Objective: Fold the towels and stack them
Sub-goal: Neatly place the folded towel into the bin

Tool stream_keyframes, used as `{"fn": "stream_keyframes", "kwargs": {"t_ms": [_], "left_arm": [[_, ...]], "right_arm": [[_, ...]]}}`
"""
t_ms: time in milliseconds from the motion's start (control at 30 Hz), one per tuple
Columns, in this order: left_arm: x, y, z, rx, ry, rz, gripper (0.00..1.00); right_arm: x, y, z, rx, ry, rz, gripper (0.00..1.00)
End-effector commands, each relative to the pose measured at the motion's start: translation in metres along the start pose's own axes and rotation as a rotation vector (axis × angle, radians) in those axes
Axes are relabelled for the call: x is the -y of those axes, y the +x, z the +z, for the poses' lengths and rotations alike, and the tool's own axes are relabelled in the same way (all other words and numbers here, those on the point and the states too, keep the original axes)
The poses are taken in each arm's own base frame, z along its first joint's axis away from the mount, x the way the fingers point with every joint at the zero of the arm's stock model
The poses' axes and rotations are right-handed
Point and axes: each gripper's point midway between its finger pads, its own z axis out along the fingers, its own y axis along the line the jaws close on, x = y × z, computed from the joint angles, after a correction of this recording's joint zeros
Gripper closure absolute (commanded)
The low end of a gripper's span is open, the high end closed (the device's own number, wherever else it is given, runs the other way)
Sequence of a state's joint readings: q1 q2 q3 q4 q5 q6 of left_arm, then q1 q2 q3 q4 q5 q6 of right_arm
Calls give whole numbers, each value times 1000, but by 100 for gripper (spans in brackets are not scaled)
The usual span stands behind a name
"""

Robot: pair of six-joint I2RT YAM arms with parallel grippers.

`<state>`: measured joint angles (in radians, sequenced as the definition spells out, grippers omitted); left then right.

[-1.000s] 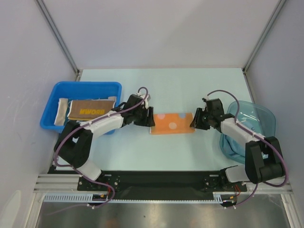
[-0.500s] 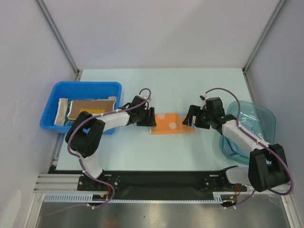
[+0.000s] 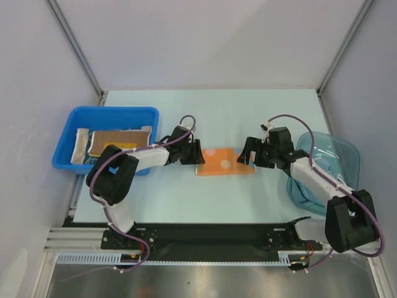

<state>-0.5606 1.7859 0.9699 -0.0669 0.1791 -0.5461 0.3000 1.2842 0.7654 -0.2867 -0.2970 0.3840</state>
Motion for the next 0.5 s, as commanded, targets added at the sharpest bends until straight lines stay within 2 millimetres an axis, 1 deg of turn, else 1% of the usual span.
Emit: {"fn": "stream_keyframes", "kwargs": {"t_ms": [0,100,200,233,267,300,333,367,400,433,467], "left_arm": [[-21,36,8,-116,-74,-40,50],[-24,42,9,-132,-89,-53,56],[-20,45,12,-148,-77,-54,64],[-18,45,13,-153,-76,-49,73],[-13,39,12,-143,-66,-37,80],[-14,40,12,-156,-79,-35,86],[-13,38,10,-157,-79,-30,97],[-8,29,10,-145,-73,-20,100],[-9,28,6,-157,-86,-6,100],[-9,21,3,-140,-101,7,100],[-4,10,0,-120,-102,21,100]], "right_arm": [[-16,-18,-12,61,-44,-35,0],[-18,-18,-15,69,-48,-39,0],[-21,-20,-18,80,-60,-35,0],[-23,-20,-19,80,-70,-36,0],[-24,-20,-20,83,-71,-36,0],[-26,-21,-21,87,-74,-38,0],[-26,-22,-22,91,-74,-38,0],[-27,-23,-23,94,-77,-41,0],[-28,-25,-25,101,-77,-43,0],[-29,-26,-26,102,-80,-47,0],[-30,-26,-27,105,-82,-45,0]]}}
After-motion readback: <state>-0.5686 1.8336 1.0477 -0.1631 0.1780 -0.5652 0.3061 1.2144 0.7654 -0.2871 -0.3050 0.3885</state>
